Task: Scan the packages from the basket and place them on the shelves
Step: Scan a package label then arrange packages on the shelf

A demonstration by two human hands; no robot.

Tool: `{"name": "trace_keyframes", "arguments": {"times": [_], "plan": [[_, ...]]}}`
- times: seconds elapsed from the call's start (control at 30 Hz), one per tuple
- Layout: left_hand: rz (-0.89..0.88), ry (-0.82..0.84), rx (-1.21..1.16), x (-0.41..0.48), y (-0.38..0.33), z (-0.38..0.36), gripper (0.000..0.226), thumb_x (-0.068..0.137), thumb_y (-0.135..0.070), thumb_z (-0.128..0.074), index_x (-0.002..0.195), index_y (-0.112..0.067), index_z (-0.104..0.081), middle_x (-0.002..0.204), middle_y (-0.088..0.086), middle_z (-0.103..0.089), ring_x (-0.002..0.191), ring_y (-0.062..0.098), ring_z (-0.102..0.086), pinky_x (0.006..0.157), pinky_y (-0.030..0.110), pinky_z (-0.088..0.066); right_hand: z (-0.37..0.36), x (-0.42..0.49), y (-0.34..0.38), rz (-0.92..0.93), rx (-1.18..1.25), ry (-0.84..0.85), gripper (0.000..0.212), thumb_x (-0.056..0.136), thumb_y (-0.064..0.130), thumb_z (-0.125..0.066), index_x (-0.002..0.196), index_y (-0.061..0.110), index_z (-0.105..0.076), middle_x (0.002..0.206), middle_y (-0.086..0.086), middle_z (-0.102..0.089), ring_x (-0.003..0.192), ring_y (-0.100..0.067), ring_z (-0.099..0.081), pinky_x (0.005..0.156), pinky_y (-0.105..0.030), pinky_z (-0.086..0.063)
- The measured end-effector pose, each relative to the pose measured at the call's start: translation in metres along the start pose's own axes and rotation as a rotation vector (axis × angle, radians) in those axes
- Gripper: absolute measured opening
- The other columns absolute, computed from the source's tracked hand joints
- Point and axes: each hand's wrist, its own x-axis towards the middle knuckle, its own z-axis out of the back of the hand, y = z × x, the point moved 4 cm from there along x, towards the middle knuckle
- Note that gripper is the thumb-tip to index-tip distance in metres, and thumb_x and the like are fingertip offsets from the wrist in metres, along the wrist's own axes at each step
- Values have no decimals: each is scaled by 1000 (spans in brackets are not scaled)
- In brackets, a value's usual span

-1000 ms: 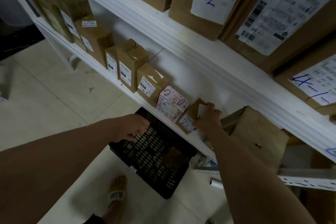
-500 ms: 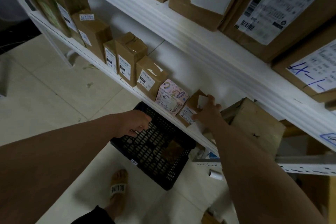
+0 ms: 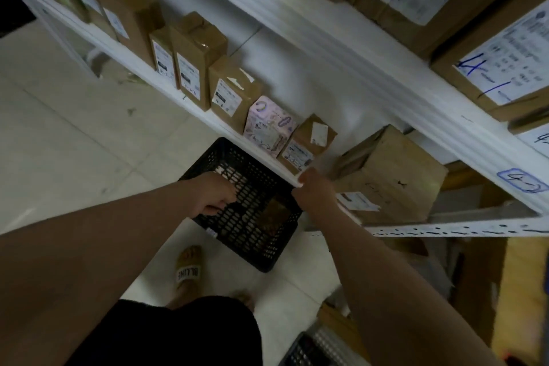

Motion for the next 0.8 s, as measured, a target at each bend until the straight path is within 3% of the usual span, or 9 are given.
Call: {"name": "trace_keyframes", "arguments": {"times": [0.1, 0.17, 0.3, 0.4, 0.5, 0.57, 0.67, 0.77, 0.8], "plan": [[32, 8, -17, 12, 26, -11, 25, 96, -6, -62, 119, -15, -61, 116, 7, -61, 104, 18, -56, 89, 34, -51, -44, 14, -17, 7, -53, 148, 12, 99, 23, -55, 90, 14, -56, 88, 1, -53, 96, -23, -55, 77, -28, -39], [53, -2, -71, 28, 45, -18, 26, 97, -6, -61, 122, -14, -62, 115, 5, -62, 104, 17, -56, 87, 33, -51, -74, 30, -35, -47, -55, 191, 29, 96, 25, -59, 70, 23, -45, 73, 5, -43, 87, -20, -51, 74, -29, -38], [83, 9, -163, 71, 78, -29, 33, 99, -8, -59, 131, -11, -58, 127, 6, -61, 113, 18, -56, 96, 34, -49, -135, 65, -70, -88, -61, 365, 18, 98, 29, -56, 100, 10, -58, 108, -1, -52, 112, -24, -55, 84, -25, -38], [102, 16, -210, 116, 99, -40, 33, 99, -6, -59, 132, -10, -57, 127, 6, -61, 114, 19, -57, 97, 34, -49, -169, 97, -93, -134, -22, 355, 19, 97, 27, -57, 95, 8, -61, 107, -6, -57, 109, -27, -56, 91, -32, -45], [96, 17, -240, 173, 118, -51, 30, 97, -6, -61, 126, -13, -61, 128, 8, -63, 119, 20, -58, 98, 34, -52, -205, 129, -112, -224, 110, 322, 50, 98, 26, -58, 145, 10, -48, 141, -11, -49, 130, -29, -49, 103, -33, -41], [90, 21, -271, 213, 128, -60, 25, 97, -9, -62, 121, -16, -65, 128, 7, -63, 120, 19, -58, 99, 35, -53, -231, 155, -124, -245, 114, 314, 39, 98, 25, -57, 134, 12, -51, 133, -10, -50, 120, -26, -51, 102, -34, -43], [70, 17, -304, 277, 138, -75, 24, 98, -18, -62, 122, -19, -64, 131, 5, -60, 119, 17, -55, 98, 34, -51, -269, 199, -143, -271, 135, 254, 23, 99, 18, -55, 116, 3, -61, 114, -11, -59, 107, -30, -59, 81, -29, -44], [59, 66, -328, 338, 139, -97, 27, 100, -32, -58, 124, -19, -56, 124, 1, -59, 109, 15, -53, 92, 31, -48, -307, 239, -161, -280, 91, 299, 25, 104, 11, -47, 118, -7, -57, 118, -15, -55, 110, -30, -57, 93, -30, -44], [51, 94, -340, 356, 138, -106, 31, 100, -38, -57, 126, -21, -55, 120, -2, -59, 104, 12, -54, 86, 28, -49, -319, 255, -169, -286, 106, 278, 33, 104, 13, -49, 131, -6, -52, 128, -15, -53, 117, -31, -54, 99, -30, -43]]}}
